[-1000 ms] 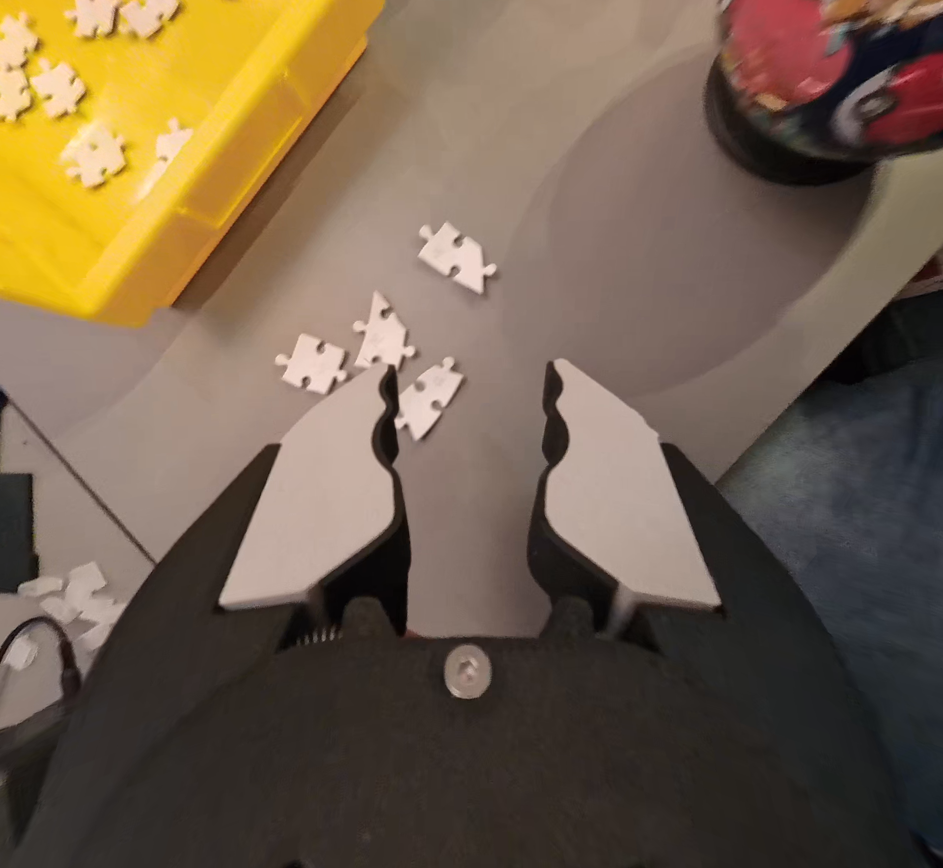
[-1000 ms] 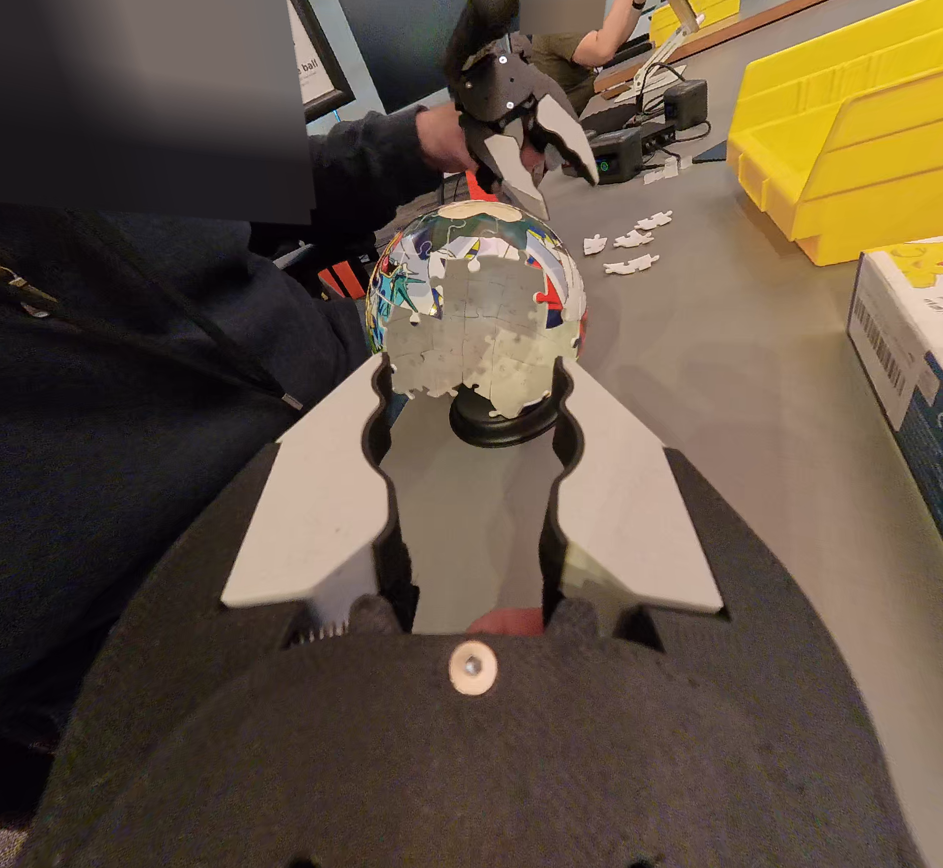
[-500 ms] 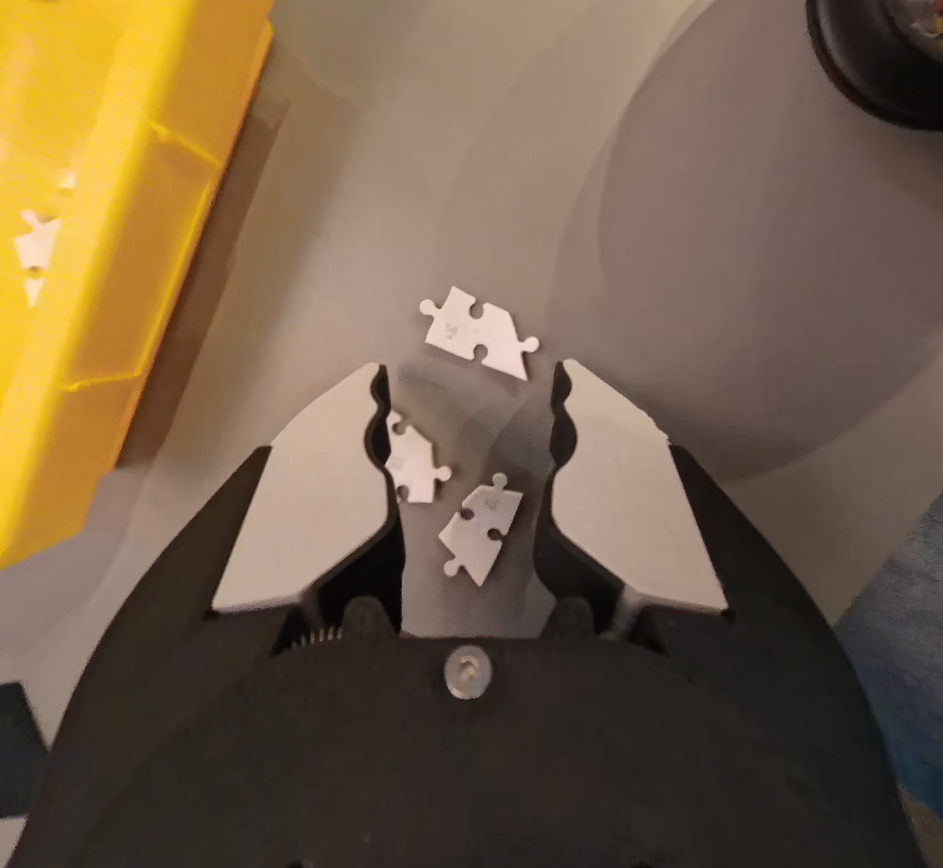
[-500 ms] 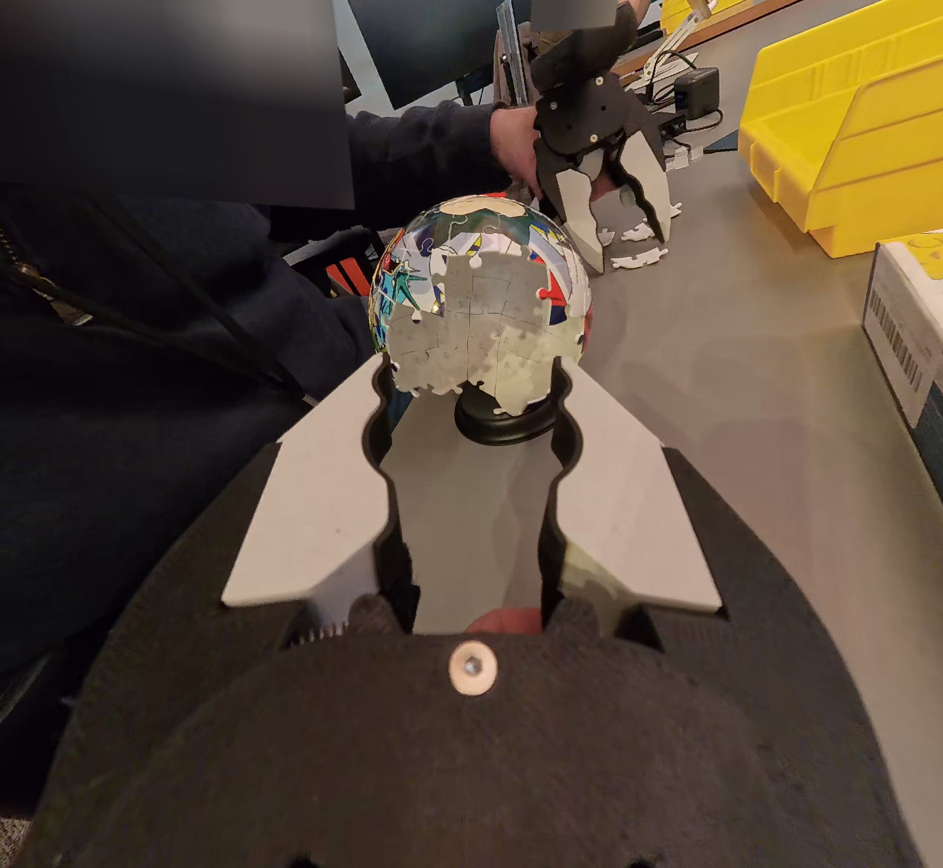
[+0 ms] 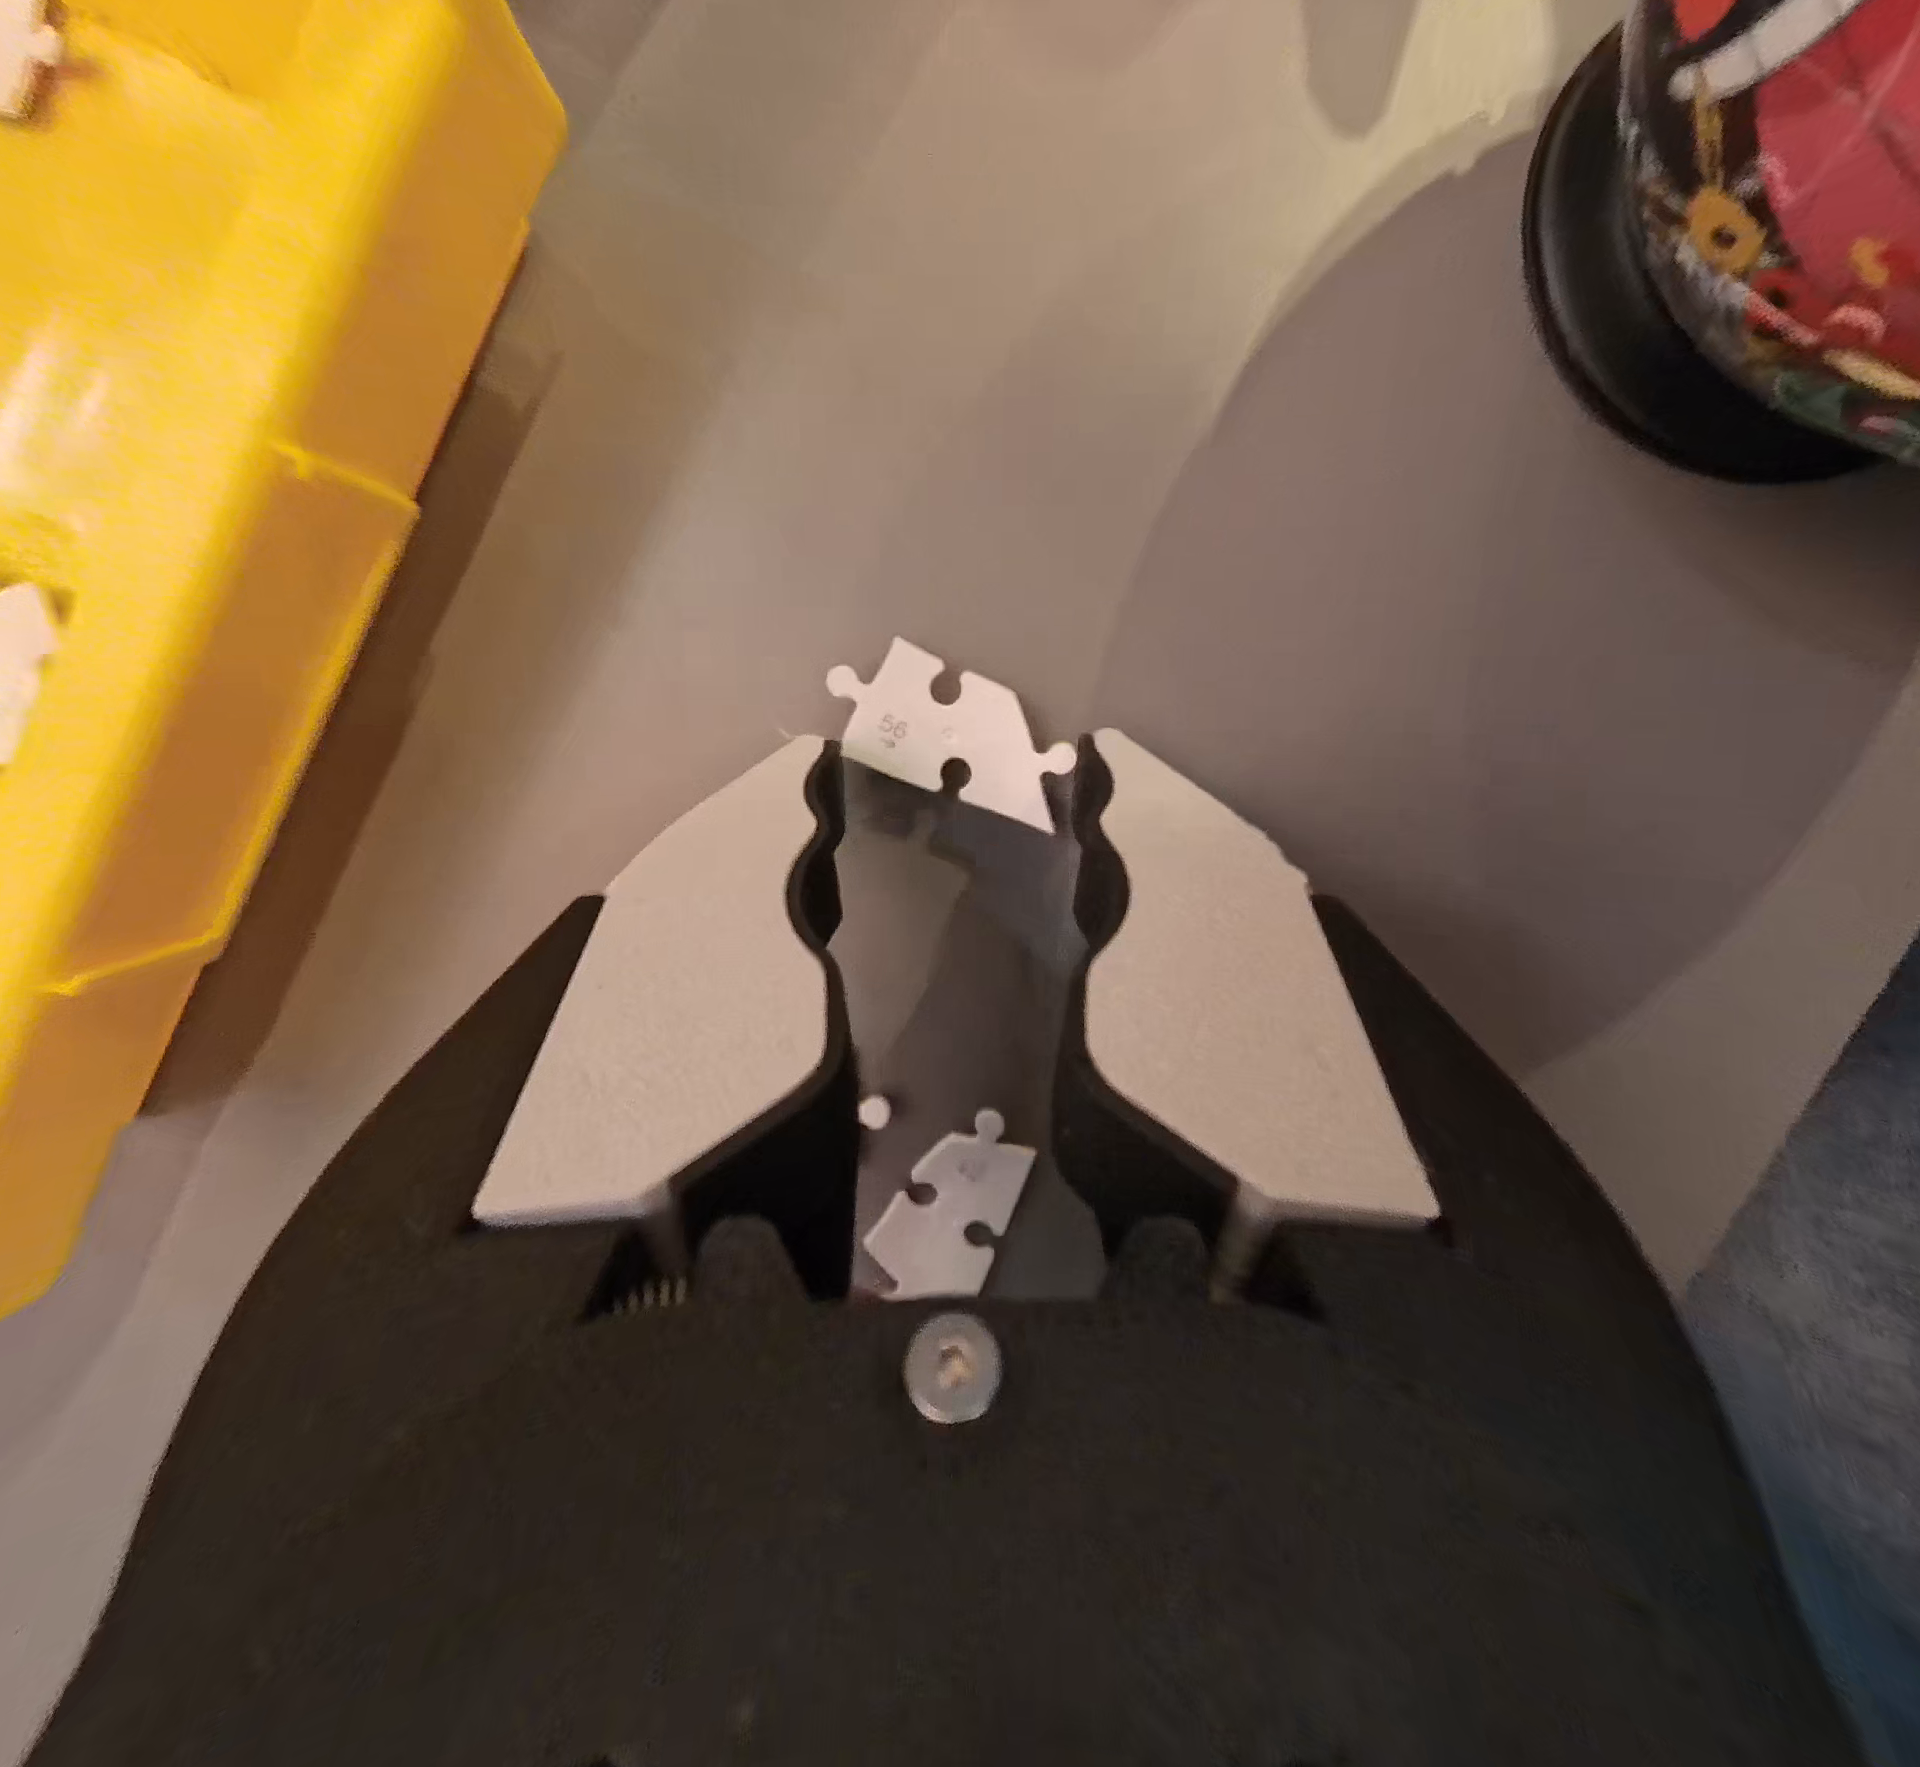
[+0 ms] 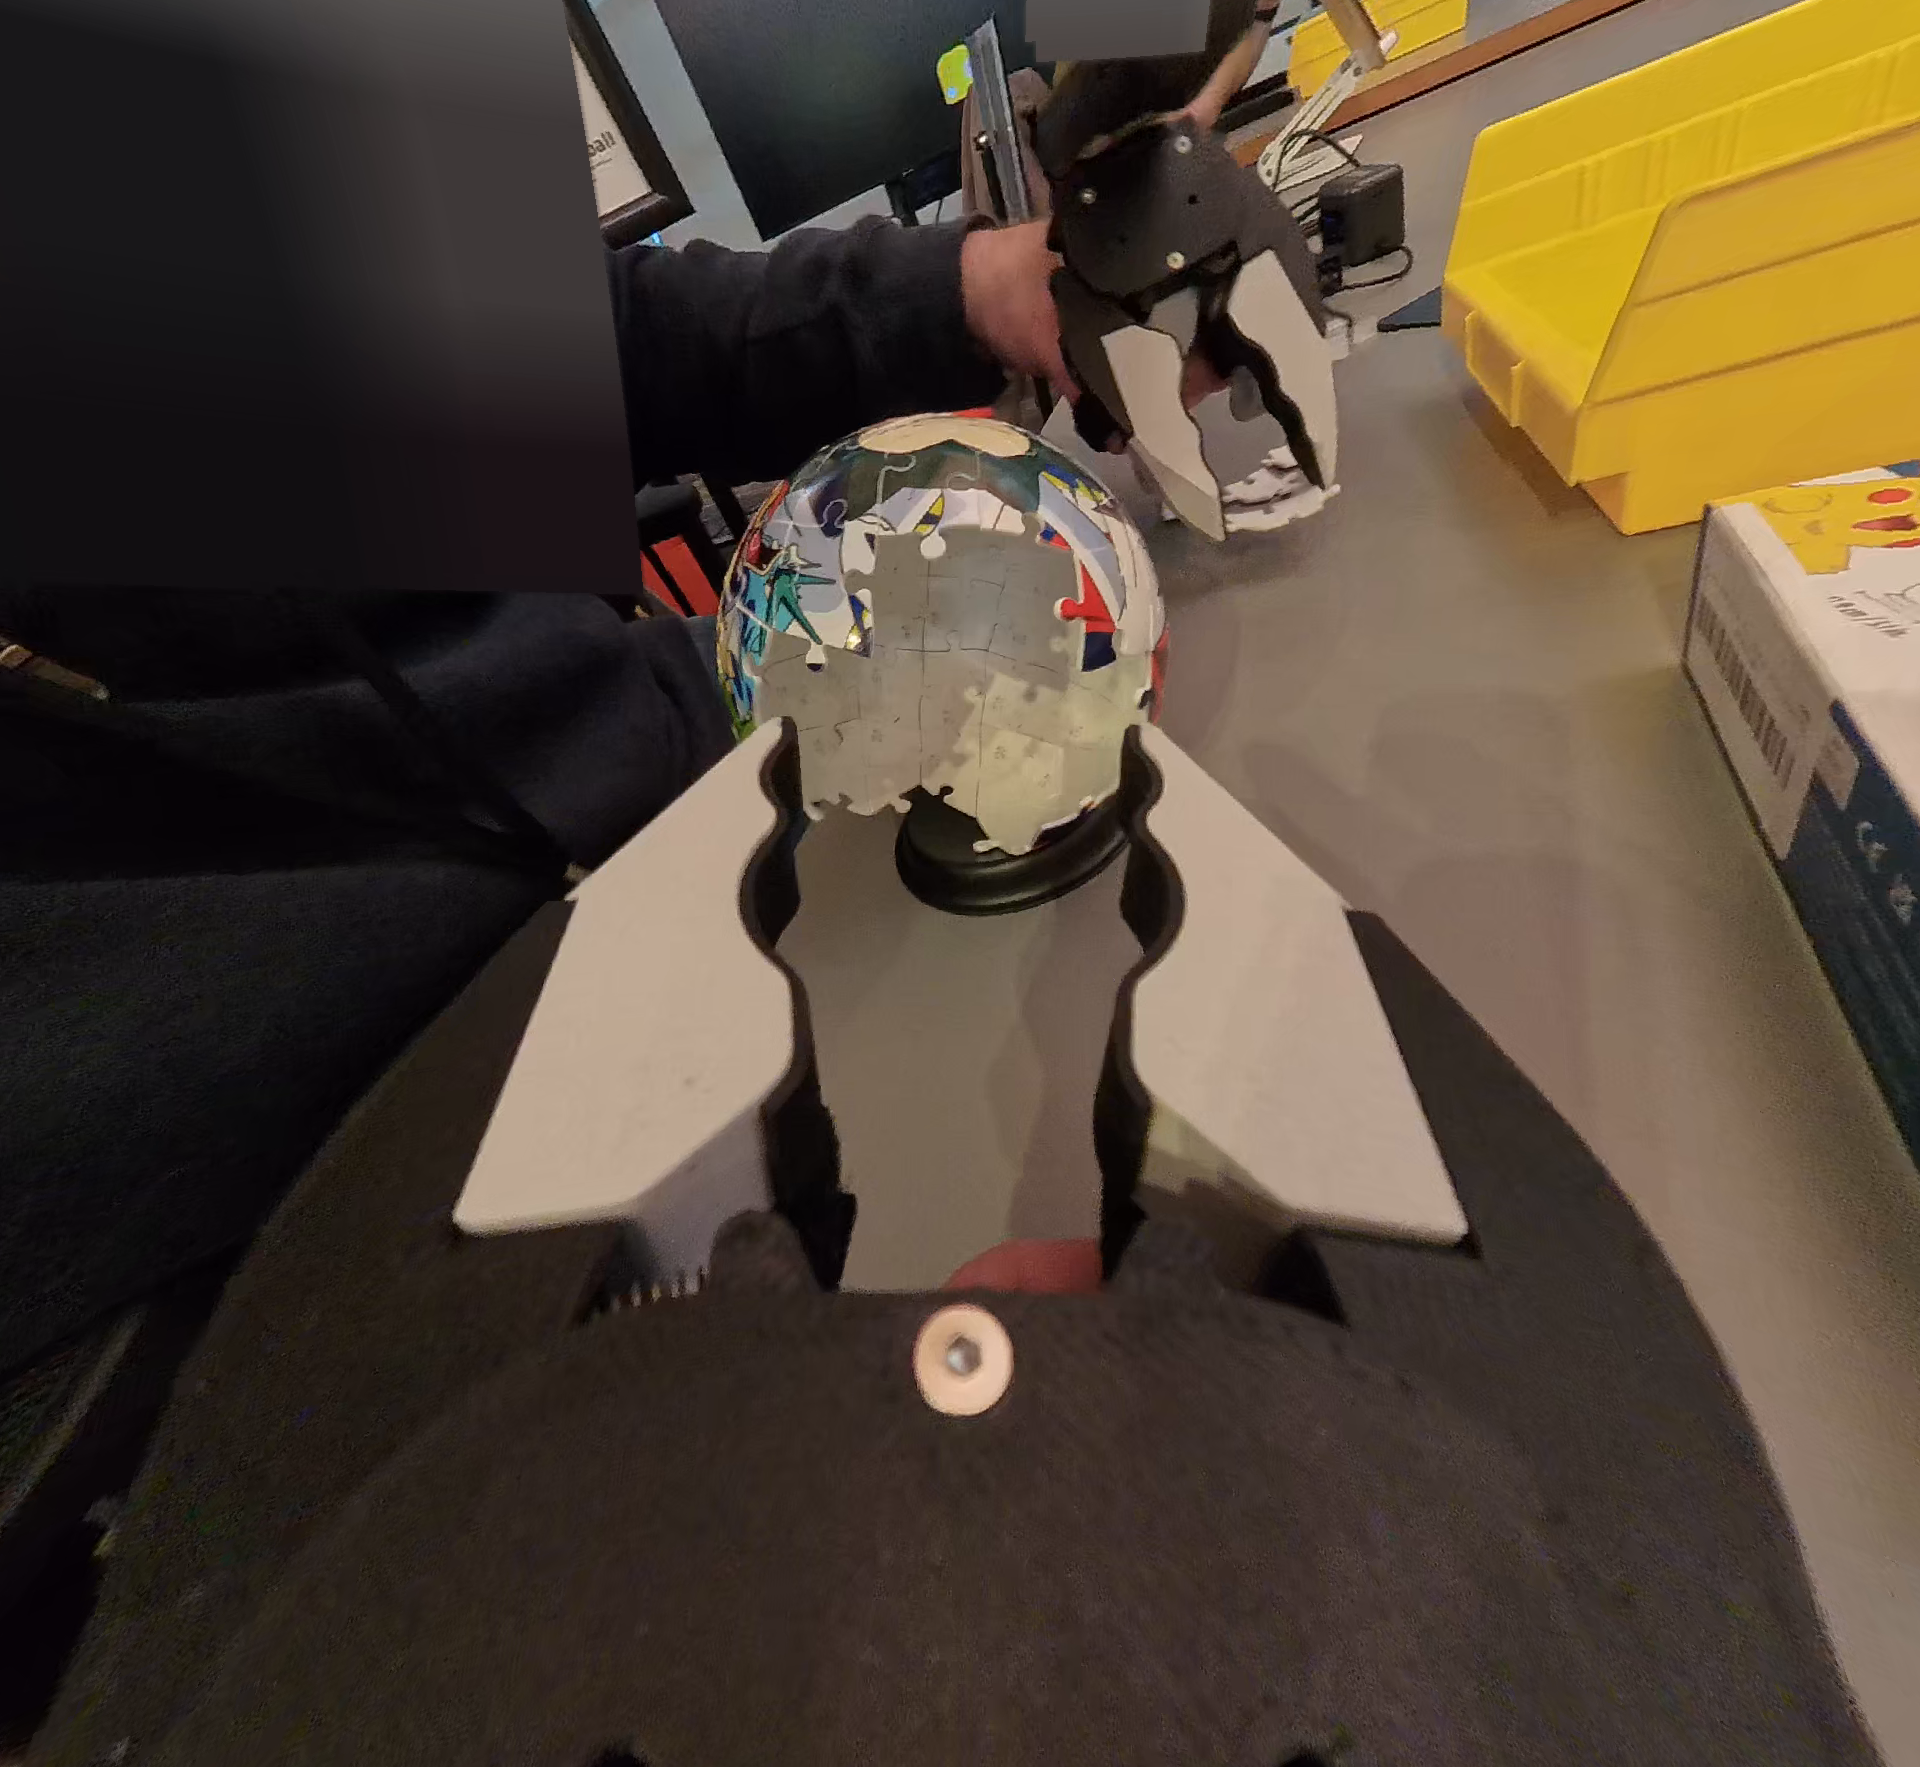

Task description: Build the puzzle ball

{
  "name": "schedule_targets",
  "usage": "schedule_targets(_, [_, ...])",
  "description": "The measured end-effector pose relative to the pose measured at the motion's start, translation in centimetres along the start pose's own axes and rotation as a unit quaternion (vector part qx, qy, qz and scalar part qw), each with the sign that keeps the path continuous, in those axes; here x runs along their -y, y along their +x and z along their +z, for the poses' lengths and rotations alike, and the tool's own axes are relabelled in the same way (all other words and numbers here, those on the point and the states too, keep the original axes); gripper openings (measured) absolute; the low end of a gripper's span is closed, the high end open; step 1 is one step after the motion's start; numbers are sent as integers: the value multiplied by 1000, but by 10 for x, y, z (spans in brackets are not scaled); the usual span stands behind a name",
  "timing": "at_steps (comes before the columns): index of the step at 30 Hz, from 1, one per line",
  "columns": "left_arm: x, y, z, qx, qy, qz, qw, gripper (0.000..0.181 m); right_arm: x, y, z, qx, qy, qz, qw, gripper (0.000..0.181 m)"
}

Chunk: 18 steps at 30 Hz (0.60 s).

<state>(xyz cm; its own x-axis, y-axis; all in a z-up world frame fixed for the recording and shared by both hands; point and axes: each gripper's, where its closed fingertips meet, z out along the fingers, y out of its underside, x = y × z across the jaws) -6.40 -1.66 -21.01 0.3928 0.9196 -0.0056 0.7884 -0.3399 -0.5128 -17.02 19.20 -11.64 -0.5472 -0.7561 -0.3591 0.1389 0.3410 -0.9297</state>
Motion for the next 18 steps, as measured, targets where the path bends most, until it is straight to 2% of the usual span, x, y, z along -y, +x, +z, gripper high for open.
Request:
schedule_targets(3, [22, 0, -11, 19, 22, 23, 999, 42, 9, 1, -1, -6, 23, -8, 1000, 48])
schedule_targets(6, [57, 7, -24, 28, 38, 73, 996, 42, 16, 16, 2, -47, 26, 0, 999, 49])
schedule_targets(10, [108, 19, -37, 38, 35, 166, 985, 42, 38, 32, 6, -83, 43, 25, 995, 38])
schedule_targets(12, [130, 26, -39, 41, 27, 213, 976, 42, 44, 41, 10, -104, 34, 35, 993, 36])
schedule_targets(15, [157, 37, -37, 41, 17, 273, 961, 42, 52, 44, 18, -93, 37, 54, 994, 38])
schedule_targets(18, [175, 48, -32, 39, 1, 321, 946, 42, 60, 47, 22, -89, 53, 74, 992, 38])
